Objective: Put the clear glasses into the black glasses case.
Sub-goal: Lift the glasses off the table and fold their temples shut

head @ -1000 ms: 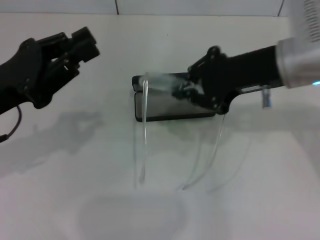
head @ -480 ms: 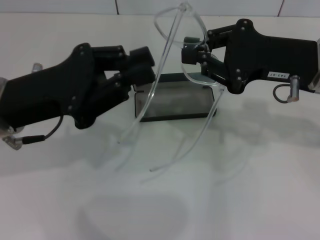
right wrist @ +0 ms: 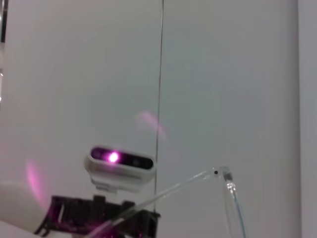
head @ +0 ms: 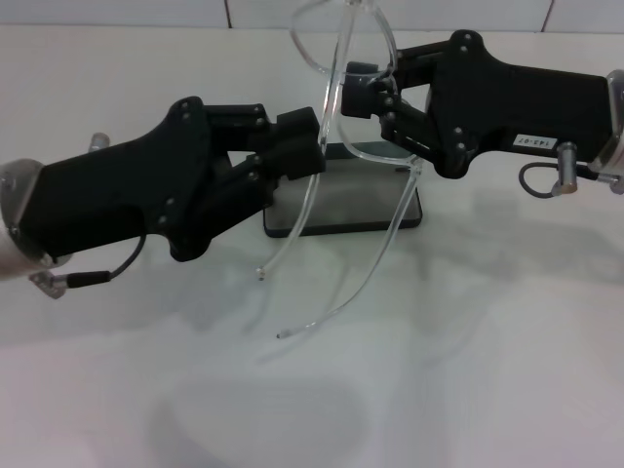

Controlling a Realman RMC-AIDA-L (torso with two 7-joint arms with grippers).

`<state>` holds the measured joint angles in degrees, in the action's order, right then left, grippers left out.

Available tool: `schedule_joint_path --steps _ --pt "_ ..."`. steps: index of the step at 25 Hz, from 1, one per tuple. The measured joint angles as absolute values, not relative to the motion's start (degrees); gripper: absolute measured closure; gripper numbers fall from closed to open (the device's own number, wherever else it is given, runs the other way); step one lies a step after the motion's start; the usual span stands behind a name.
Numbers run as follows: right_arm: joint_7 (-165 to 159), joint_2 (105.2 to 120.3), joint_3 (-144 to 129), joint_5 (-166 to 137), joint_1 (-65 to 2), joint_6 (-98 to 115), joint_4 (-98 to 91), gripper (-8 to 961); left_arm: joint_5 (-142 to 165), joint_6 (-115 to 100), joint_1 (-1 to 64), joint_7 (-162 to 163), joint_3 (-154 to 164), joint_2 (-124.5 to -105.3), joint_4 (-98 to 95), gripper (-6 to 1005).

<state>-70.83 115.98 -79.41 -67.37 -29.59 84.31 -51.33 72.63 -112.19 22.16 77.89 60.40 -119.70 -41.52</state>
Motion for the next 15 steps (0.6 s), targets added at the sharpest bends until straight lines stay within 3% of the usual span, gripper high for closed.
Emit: schedule_joint_path --steps 15 --pt "-68.7 116.18 -81.4 -63.4 -32.9 88.0 -44.3 830 73.4 -108.7 23.3 74.0 60.8 -119.7 -36.5 842"
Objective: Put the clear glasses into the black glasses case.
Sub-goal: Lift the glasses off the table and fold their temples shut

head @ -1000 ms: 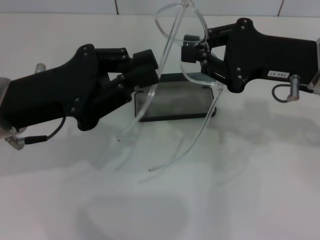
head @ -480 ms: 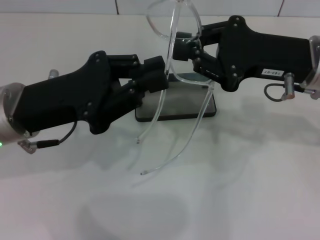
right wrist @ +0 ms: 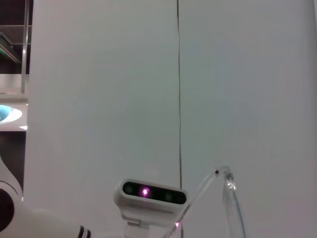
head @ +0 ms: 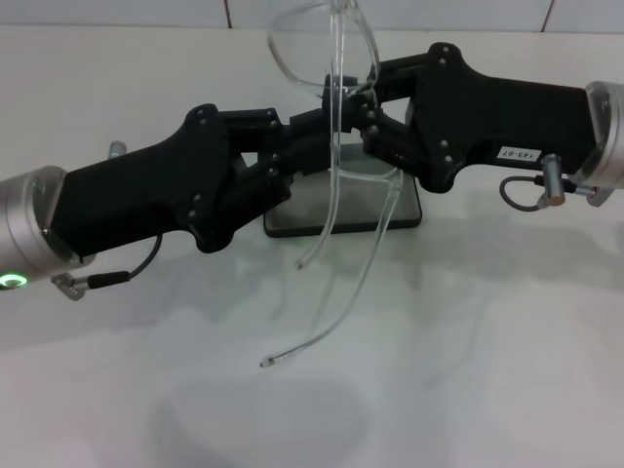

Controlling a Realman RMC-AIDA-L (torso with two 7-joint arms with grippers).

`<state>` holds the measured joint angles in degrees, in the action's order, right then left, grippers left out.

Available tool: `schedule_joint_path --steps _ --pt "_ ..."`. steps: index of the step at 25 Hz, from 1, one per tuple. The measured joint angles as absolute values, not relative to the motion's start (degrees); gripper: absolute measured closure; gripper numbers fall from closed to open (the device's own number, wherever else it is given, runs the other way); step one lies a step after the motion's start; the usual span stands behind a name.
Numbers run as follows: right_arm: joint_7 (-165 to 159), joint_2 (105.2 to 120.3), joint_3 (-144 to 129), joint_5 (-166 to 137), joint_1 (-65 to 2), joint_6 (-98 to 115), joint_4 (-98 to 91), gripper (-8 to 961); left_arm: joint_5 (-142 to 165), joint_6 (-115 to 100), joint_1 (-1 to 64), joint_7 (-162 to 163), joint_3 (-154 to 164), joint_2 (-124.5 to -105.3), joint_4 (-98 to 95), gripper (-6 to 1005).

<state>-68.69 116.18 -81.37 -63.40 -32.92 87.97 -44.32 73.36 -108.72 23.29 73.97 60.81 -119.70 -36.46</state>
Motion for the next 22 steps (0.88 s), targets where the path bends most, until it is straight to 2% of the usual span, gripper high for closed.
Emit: schedule_joint_path --steps 15,20,22 --pt "-66.5 115.95 -81.4 -62.9 -31.7 87.7 -42.3 829 72.1 -114.8 23.1 73.8 60.8 -119.62 -36.3 842" --pt "-64.7 116.16 -81.5 -61.1 -32.8 87.6 -40.1 829 70.6 -115.7 23.8 73.9 63.5 -119.66 -36.1 933" --pt "-64.0 116.17 -81.8 -60.0 -33.9 87.6 -39.0 829 70.6 -115.5 24.1 73.9 64.2 -119.67 -36.0 933"
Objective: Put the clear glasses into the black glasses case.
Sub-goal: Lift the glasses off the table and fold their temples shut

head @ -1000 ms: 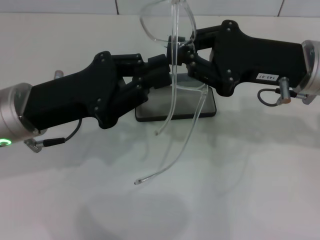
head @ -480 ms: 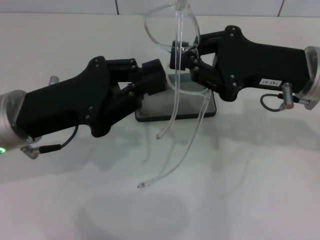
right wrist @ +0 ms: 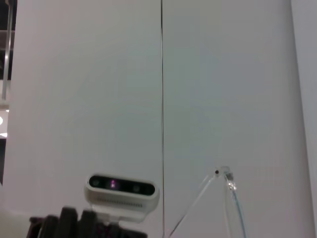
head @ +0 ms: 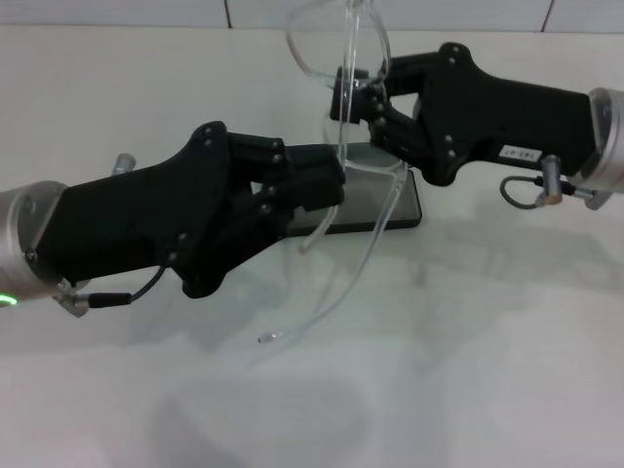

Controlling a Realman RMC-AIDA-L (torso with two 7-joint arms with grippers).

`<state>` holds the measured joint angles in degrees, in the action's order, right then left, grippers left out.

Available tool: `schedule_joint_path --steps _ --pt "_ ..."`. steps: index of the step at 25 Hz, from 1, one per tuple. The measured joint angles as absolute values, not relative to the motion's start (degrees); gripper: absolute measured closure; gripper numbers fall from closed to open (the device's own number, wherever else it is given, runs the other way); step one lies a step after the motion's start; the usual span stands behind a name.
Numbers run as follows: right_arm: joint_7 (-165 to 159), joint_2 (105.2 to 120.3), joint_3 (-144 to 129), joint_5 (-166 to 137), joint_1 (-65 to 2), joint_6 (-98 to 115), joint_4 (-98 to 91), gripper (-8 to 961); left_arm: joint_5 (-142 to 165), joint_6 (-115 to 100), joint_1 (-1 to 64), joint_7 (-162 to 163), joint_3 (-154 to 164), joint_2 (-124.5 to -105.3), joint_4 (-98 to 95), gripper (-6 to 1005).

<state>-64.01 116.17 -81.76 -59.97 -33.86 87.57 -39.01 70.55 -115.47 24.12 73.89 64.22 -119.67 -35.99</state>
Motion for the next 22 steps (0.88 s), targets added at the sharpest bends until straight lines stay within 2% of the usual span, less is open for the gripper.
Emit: schedule_joint_path --steps 9,22 --pt "-63.0 116.19 -85.0 -57.1 -37.2 87.4 -37.2 829 71.1 -112.9 26.2 72.2 64.8 -119.67 -32.4 932" --pt "-62.8 116.19 -86.3 -56.8 -37.8 87.4 -37.1 829 71.5 -108.9 26.2 70.9 65.0 -119.78 -32.3 933"
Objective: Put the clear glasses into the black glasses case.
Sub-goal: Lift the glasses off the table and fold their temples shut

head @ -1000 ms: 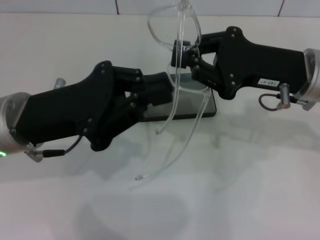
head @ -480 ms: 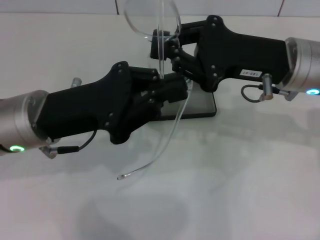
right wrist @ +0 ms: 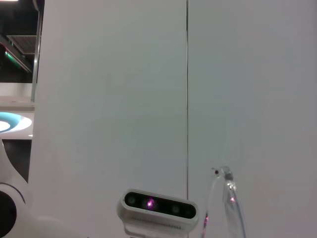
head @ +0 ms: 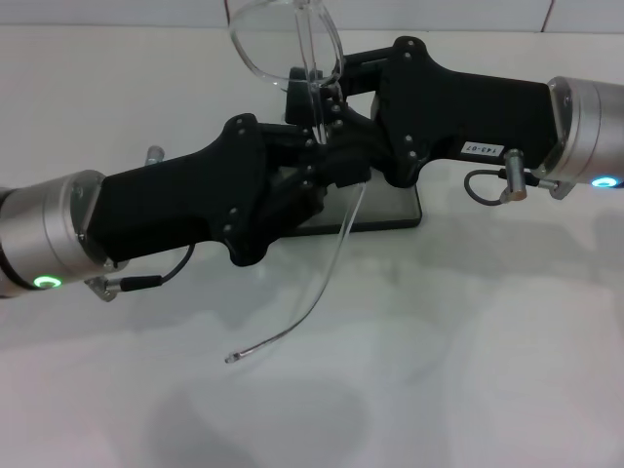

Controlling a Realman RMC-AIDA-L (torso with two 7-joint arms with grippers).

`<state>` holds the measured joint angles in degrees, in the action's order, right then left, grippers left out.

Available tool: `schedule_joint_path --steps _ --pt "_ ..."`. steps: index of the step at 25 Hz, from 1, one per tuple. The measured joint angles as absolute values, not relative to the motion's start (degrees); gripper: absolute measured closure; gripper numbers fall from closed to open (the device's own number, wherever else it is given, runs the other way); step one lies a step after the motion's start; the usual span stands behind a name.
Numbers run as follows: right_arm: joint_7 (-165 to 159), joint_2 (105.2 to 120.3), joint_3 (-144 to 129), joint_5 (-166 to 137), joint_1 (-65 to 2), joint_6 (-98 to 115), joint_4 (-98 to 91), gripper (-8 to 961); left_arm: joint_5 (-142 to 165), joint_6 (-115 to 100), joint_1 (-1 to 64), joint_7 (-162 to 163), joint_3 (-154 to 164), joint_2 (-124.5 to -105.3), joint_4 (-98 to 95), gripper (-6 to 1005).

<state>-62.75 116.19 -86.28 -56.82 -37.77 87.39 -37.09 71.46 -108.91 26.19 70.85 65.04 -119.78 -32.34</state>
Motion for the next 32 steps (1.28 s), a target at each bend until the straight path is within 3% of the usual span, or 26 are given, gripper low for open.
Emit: schedule_joint_path --steps 15,32 --pt "-61.6 116.09 -85.6 -56.8 -37.0 86.9 -37.1 829 71.4 -108.7 26.3 70.7 65.1 -119.6 -32.3 933" --pt "-62.5 115.25 -70.1 -48.3 -29.6 102.8 -36.3 830 71.3 -113.1 26.1 70.8 64.6 -119.27 -32.8 932"
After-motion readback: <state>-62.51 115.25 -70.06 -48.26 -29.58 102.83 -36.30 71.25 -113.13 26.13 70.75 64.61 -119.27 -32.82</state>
